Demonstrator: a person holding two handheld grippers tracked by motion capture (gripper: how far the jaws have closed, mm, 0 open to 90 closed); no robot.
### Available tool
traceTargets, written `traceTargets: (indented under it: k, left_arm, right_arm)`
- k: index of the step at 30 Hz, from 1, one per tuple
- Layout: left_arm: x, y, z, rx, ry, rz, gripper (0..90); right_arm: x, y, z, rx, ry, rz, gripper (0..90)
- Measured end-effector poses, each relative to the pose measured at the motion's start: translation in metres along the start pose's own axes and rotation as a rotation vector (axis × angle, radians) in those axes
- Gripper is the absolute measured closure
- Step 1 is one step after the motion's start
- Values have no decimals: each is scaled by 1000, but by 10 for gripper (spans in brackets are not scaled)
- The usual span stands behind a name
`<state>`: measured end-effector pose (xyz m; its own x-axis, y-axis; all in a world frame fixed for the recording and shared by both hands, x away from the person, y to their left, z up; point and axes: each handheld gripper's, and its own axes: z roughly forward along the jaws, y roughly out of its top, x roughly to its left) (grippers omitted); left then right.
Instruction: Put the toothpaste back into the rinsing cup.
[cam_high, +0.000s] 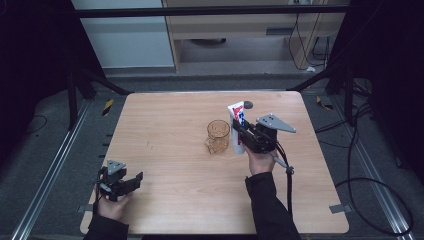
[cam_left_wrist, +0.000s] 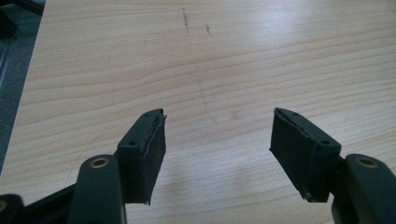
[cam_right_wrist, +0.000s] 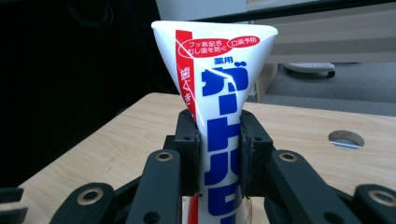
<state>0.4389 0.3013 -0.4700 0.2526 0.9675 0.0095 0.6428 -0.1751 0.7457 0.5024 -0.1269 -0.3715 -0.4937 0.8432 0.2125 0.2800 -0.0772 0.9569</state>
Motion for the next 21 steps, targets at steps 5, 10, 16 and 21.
traceTargets:
  k: [5,10,16,21]
  left_arm:
    - [0,0,0,-1,-1,0,344]
    - [0,0,0,-1,-2,1,344]
    - [1,0,0,0,-5,-2,342]
    - [1,0,1,2,-6,-4,341]
  right_arm:
    - [3,5,10,-50,-16,17,732]
    - [4,9,21,-88,-32,28,731]
    - [2,10,34,-121,-49,43,730]
    - [0,11,46,-126,-49,64,729]
